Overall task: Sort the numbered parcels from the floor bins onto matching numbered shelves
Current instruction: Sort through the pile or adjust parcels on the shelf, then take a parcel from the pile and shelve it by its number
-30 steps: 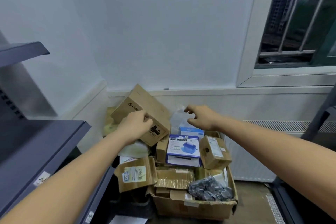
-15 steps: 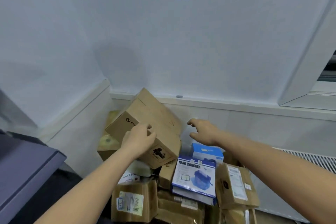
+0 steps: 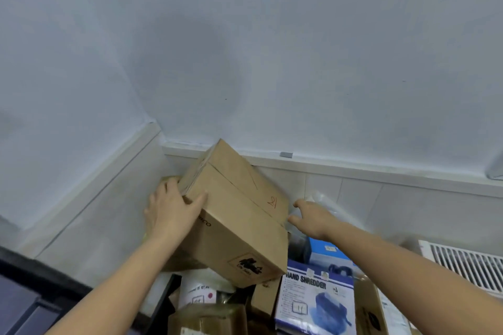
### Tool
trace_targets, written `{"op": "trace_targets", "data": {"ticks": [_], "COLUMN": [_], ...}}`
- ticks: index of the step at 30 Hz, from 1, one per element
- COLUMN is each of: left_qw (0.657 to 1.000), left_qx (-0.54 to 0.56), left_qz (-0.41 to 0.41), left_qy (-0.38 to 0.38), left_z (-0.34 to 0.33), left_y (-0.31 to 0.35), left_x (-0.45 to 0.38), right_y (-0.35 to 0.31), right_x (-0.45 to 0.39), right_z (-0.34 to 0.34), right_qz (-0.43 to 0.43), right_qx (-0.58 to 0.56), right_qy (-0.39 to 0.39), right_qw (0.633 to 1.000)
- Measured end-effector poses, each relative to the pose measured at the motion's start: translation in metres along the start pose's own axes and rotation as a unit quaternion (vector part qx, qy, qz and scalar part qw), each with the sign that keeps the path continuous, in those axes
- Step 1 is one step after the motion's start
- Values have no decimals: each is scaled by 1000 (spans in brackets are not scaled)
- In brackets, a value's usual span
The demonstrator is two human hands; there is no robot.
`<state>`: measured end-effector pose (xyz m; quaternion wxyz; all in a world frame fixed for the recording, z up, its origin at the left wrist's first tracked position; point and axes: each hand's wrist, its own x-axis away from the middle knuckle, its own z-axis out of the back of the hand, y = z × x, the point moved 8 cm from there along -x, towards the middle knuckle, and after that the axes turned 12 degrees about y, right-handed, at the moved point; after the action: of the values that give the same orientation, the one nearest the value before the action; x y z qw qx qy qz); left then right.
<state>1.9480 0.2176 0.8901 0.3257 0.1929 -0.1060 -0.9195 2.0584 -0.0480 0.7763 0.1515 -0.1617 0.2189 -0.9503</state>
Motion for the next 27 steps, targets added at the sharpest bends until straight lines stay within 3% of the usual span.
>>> {"op": "trace_targets", "data": {"ticks": [4, 9, 13, 17, 20, 27], "left_qw": [996, 976, 960, 942, 924, 913], "left_qx": [40, 164, 212, 226, 234, 238], "left_qz": [70, 85, 96, 93, 95, 58], "left_qy": [-43, -116, -154, -230, -286, -327], "left_z": [-32, -63, -75, -78, -73, -46], "left_y": [-25, -36, -43, -36, -24, 0], "left_x": [-14, -25, -31, -35, -37, -34], "right_y": [11, 23, 21, 30, 32, 24], "right_x": [-14, -22, -23, -25, -28, -4], "right_z": [-44, -94, -118, -131, -137, -130], "right_qz": [-69, -173, -236, -310, -324, -328], "right_qx": [-56, -181, -340, -429, -454, -477], "right_qy": [-37, -59, -81, -77, -61, -9], "right_qw": [995, 966, 907, 845, 827, 815]}}
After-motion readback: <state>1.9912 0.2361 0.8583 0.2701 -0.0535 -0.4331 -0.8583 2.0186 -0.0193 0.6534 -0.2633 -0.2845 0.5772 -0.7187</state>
